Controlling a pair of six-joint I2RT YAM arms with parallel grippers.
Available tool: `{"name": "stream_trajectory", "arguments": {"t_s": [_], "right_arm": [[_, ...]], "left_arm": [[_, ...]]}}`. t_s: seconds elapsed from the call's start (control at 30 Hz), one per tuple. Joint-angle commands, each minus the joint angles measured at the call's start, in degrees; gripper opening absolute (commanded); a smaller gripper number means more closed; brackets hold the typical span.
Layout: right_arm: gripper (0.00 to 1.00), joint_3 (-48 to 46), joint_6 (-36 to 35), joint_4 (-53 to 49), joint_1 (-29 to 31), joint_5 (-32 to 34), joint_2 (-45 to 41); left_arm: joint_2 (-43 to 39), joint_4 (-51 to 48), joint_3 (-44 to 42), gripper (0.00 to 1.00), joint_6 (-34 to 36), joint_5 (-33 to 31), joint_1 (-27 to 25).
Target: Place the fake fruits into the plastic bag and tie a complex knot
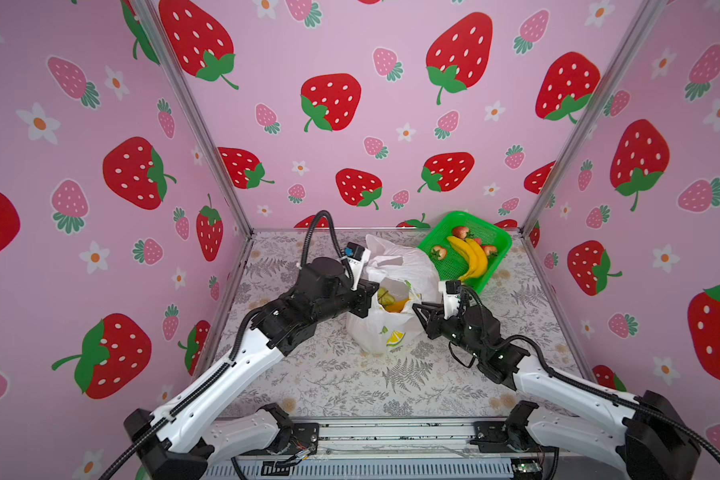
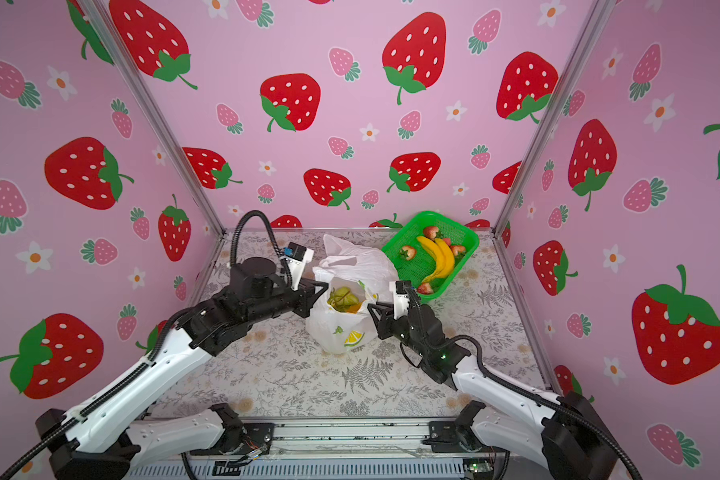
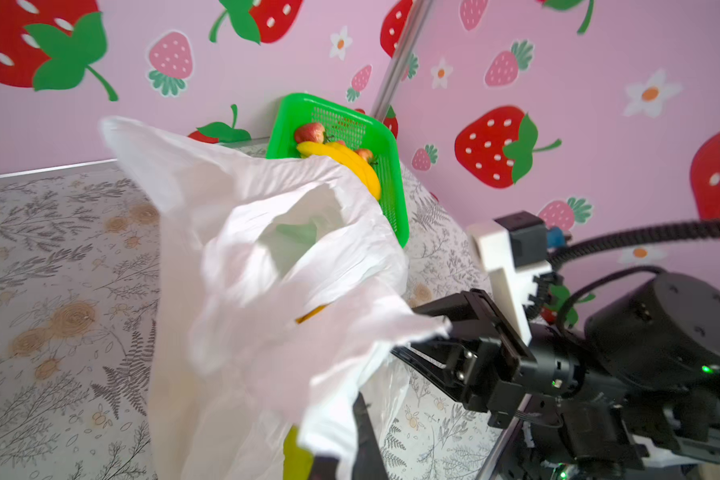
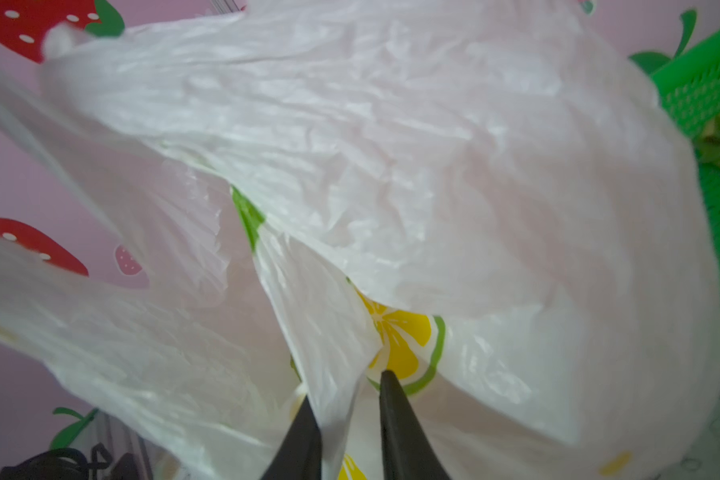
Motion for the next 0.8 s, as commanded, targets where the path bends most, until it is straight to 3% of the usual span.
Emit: {"name": "stream_trajectory", "arguments": {"t_s": [0.0,0.17,0.4,0.6,0.77], "right_arm": [[0.37,2.8,-14.1,-2.4,2.4,5.3,-4.2],[0.56,10.8,-29.8,-9.7,4.8,7.5,-5.4],[0.81,23.5,-46.3,-17.2,5.3,6.6,5.3],[0.88,33.4,-58.0,-19.6,5.3,7.1,16.1],[0.94,39.4,-63.7,-20.3,5.3,7.8,23.5]], "left_arm": [[-1.9,-0.1,-4.2,0.00,-6.2,11.7,6.2],[-3.0,2.7,-7.8,0.00,-10.4,19.4,12.0],[-3.9,4.6,-9.9,0.00,-12.2,21.8,15.1],[-5.1,6.1,-12.1,0.00,-14.7,23.2,17.0],[-6.0,6.4,-12.9,0.00,-15.7,23.3,17.6]]}}
